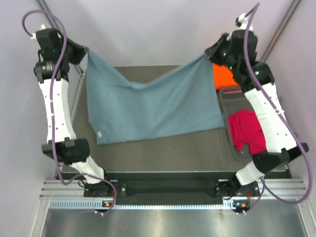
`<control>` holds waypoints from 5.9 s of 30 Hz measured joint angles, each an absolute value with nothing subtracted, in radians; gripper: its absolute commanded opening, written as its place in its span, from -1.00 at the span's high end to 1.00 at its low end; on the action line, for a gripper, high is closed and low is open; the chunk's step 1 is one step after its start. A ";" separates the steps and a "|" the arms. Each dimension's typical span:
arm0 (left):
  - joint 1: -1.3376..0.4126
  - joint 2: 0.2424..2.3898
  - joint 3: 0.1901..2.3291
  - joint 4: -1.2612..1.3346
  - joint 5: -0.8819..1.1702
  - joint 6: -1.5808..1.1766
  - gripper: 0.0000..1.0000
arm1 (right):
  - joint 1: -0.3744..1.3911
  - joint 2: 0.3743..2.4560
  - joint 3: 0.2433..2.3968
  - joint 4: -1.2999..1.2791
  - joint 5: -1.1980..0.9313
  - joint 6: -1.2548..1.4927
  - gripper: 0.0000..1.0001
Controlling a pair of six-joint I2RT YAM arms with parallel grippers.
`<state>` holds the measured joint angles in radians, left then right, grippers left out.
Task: Fold and stack the t-shirts
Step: Flatten the tshirt out
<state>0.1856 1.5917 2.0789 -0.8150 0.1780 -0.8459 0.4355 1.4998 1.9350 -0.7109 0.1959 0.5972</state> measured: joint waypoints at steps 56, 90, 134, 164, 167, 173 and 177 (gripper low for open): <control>0.113 1.861 1.713 0.003 0.231 -0.718 1.00 | 0.275 1.570 1.345 -0.127 0.031 0.581 1.00; 0.083 0.889 1.820 -0.101 -0.093 -0.755 1.00 | 0.241 0.731 1.568 -0.501 -0.069 0.632 1.00; -0.001 2.356 2.132 0.167 -0.070 -0.435 1.00 | 0.197 2.260 1.863 0.035 -0.056 0.592 1.00; 0.106 1.850 1.828 -0.224 -0.050 -0.575 1.00 | 0.106 2.036 1.671 -0.095 -0.164 0.524 1.00; 0.108 1.808 1.927 -0.250 -0.050 -0.581 1.00 | 0.107 1.864 1.662 -0.144 -0.184 0.517 1.00; 0.109 1.620 1.974 -0.272 -0.072 -0.617 1.00 | 0.108 1.482 1.662 -0.241 -0.201 0.503 1.00; 0.110 1.414 1.929 -0.274 -0.092 -0.646 1.00 | 0.108 1.222 1.662 -0.325 -0.181 0.498 1.00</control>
